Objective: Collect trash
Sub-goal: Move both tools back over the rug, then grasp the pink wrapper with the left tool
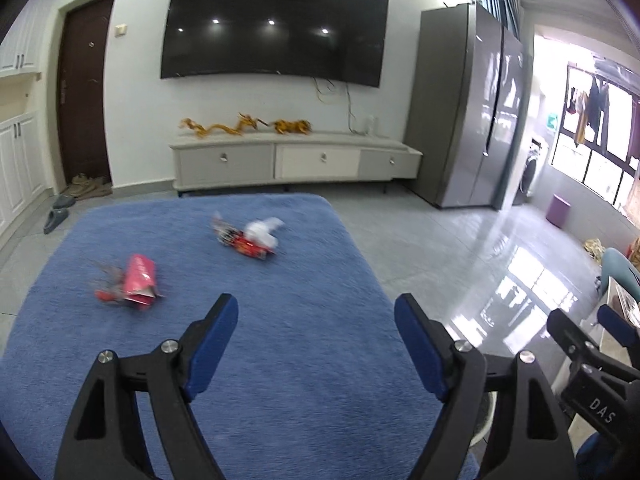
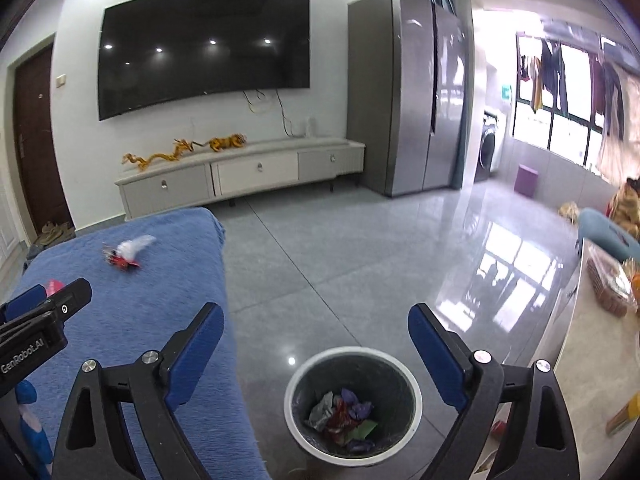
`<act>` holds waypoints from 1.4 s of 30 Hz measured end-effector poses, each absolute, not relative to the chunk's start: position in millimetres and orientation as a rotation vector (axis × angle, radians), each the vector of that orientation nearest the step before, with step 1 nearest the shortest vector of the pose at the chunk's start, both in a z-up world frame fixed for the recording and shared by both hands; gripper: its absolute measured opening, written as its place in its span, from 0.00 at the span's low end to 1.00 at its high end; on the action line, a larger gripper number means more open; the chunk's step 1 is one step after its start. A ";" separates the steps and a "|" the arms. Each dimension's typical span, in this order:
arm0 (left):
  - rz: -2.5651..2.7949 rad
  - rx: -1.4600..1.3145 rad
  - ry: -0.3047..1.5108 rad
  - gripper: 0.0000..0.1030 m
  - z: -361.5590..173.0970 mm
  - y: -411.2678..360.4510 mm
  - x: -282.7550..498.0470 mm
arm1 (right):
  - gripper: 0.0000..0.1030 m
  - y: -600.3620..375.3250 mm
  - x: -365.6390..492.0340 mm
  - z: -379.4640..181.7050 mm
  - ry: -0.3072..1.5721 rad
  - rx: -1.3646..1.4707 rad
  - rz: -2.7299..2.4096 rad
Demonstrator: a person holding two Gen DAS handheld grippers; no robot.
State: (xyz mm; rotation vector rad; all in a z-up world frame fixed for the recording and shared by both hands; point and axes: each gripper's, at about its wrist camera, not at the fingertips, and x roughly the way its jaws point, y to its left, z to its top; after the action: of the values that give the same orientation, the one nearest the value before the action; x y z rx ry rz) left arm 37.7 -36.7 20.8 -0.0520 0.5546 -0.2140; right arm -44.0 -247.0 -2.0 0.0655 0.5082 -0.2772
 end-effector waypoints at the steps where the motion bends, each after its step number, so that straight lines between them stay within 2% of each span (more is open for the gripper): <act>1: -0.210 -0.053 0.548 0.77 23.6 -31.3 35.6 | 0.91 -241.1 -46.0 1.2 0.499 0.054 -0.274; 20: -0.271 -0.021 0.559 0.77 24.2 -11.6 12.3 | 1.00 -199.7 -62.6 32.1 0.408 0.001 -0.242; 31: -0.253 -0.016 0.586 0.77 4.1 2.5 27.8 | 1.00 -192.2 -46.4 20.8 0.428 0.018 -0.211; 42: -0.149 0.051 0.630 0.77 -25.2 12.8 79.3 | 1.00 -182.8 -0.6 -7.0 0.525 0.010 -0.107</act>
State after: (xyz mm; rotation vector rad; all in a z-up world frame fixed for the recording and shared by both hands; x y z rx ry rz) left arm 79.3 12.8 -25.2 0.0510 0.6297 -0.1488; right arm -0.6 -182.8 -7.0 0.0100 0.5252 -0.1075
